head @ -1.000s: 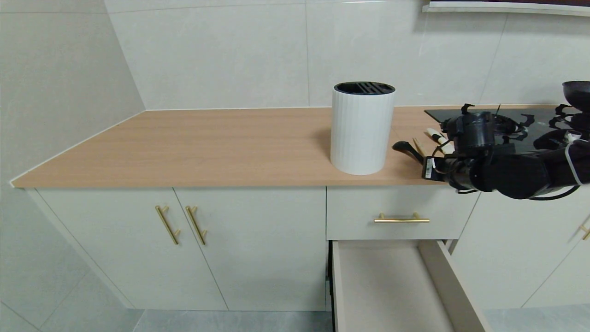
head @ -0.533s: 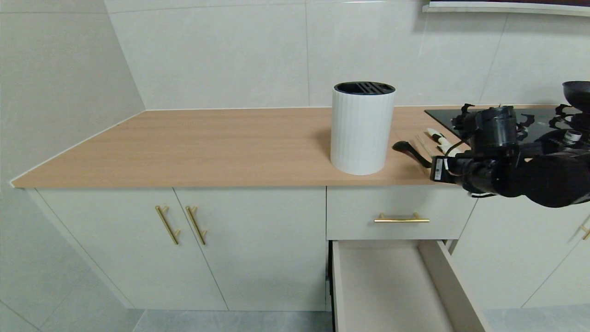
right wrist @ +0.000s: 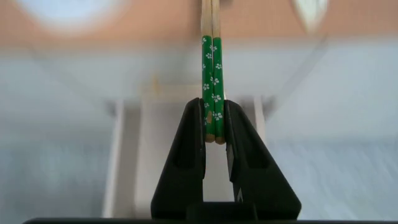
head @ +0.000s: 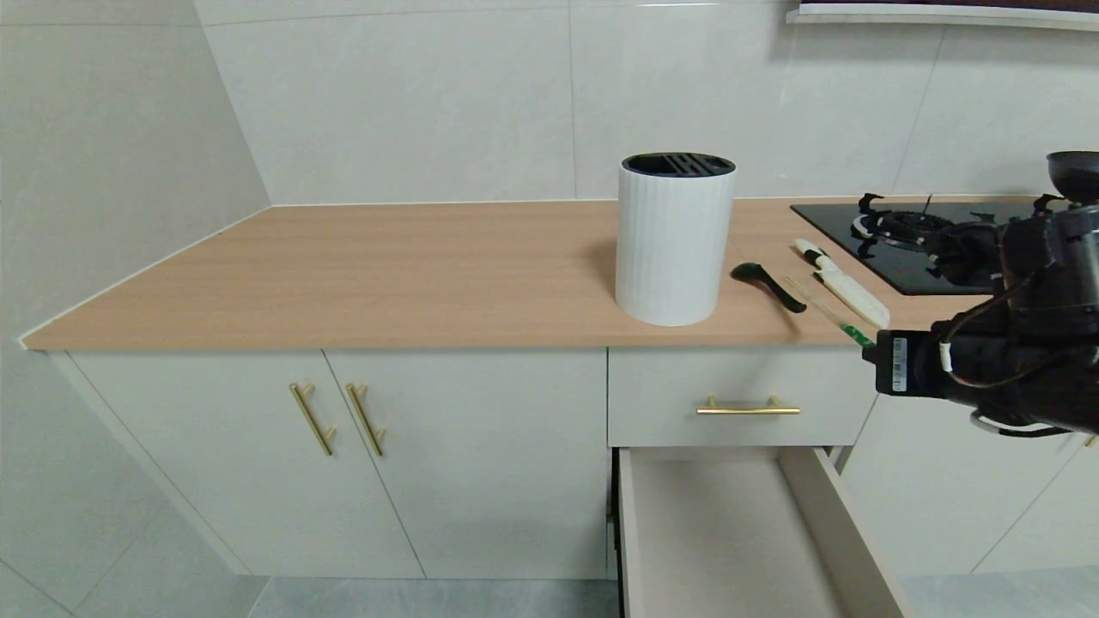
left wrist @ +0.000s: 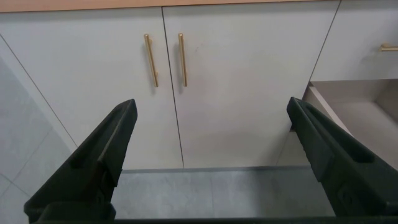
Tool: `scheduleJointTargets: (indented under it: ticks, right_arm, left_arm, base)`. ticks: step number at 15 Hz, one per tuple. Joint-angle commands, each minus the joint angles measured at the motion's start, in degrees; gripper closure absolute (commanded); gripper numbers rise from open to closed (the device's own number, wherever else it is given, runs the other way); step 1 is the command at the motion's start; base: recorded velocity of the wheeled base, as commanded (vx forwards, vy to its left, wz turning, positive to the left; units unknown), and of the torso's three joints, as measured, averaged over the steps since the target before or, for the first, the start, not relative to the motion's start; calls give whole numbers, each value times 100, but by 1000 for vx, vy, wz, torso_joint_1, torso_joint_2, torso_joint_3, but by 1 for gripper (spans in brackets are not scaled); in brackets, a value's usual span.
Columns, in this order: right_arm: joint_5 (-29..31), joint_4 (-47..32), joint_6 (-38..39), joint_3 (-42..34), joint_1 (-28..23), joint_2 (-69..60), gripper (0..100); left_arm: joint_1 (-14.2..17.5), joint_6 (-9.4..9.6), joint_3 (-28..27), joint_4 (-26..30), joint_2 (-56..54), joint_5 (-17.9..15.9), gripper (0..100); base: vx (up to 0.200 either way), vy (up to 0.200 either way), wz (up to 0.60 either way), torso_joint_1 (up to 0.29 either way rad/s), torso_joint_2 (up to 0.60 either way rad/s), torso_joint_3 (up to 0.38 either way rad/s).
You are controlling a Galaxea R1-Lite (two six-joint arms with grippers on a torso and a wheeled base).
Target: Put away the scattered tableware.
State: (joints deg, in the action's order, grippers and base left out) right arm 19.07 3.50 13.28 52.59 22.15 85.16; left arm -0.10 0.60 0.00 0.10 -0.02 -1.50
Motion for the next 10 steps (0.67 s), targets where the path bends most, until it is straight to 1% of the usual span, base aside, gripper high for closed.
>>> scheduleJointTargets:
  ticks: [1,2,3,4,5,6,8,10]
  right_arm:
    - [-298,-499,0,-91,184,-624,100]
    - [-755,-1035,-9,-56,237,-879,100]
    - [-1203,-1325,-36,-47,246,-1054,100]
    - [-1625,-1475,-36,-91,246,-1169,100]
    - [-1889,-1510,-36,-117,246,-1186,100]
    - [-1994,-1519,-62,-161,246,-1160,100]
    - [-2012,-1484,-378,-328,316,-1116,100]
    - [-2021,-1475,-484,-434,395,-1107,100]
  left_arm:
    - [1,2,0,-1,2,1,0]
    - [1,2,0,-1,2,1,0]
    - [1,2,0,-1,2,1,0]
    - [1,2,0,-1,2,1,0]
    - [1,2,0,-1,2,1,0]
    - [1,2,0,-1,2,1,0]
    - [1,2,0,-1,2,1,0]
    - [1,2,0,-1,2,1,0]
  base:
    - [0,0,0,0,0,0]
    - [0,0,0,0,0,0]
    - [0,0,0,0,0,0]
    - [0,0,0,0,0,0]
    - [0,0,0,0,0,0]
    - [0,0,0,0,0,0]
    - [0,0,0,0,0,0]
    - [0,0,0,0,0,0]
